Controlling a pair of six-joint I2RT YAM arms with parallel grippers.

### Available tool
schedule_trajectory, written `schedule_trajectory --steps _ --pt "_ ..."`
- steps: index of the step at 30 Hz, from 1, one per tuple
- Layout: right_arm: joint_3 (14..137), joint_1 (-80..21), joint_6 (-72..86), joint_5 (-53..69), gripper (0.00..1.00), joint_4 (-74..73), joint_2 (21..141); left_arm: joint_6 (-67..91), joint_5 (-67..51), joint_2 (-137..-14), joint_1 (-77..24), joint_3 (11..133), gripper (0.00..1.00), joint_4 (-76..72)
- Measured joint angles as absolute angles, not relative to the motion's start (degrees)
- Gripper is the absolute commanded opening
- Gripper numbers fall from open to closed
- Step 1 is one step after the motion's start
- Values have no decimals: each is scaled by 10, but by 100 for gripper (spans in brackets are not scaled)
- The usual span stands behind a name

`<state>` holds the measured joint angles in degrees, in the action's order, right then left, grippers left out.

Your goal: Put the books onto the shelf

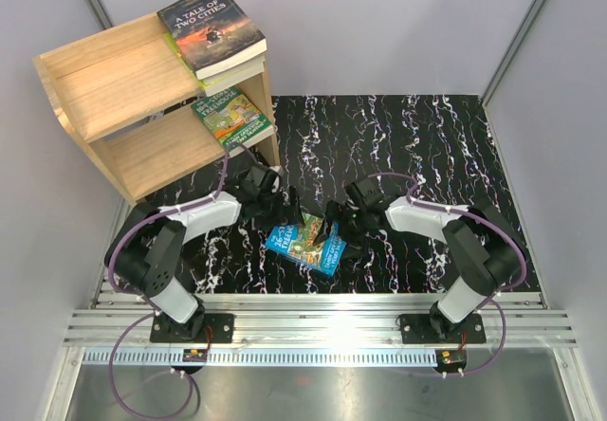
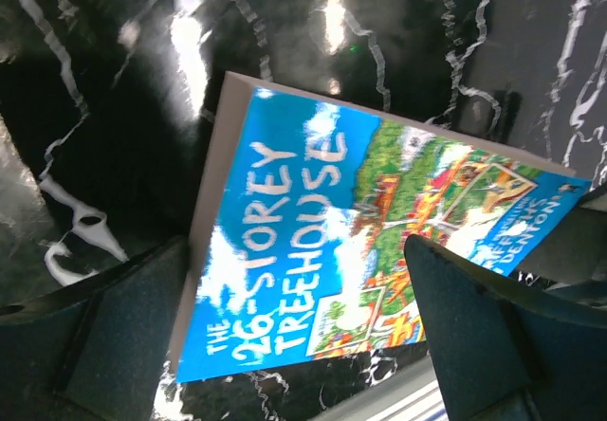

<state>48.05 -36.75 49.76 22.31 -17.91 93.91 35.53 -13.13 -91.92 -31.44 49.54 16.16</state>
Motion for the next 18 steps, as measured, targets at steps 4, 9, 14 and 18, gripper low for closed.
schedule_trajectory --steps 4,9,14,18 --pt "484 -359 494 237 71 -186 949 349 -96 -928 -342 510 99 163" --pt "482 -354 475 227 29 -214 955 346 -52 -930 -371 514 99 165" --pt "481 -354 458 221 8 -231 937 361 -37 -914 -386 495 99 148" --pt "479 -357 442 189 0 -274 908 379 -37 -897 -414 477 99 140"
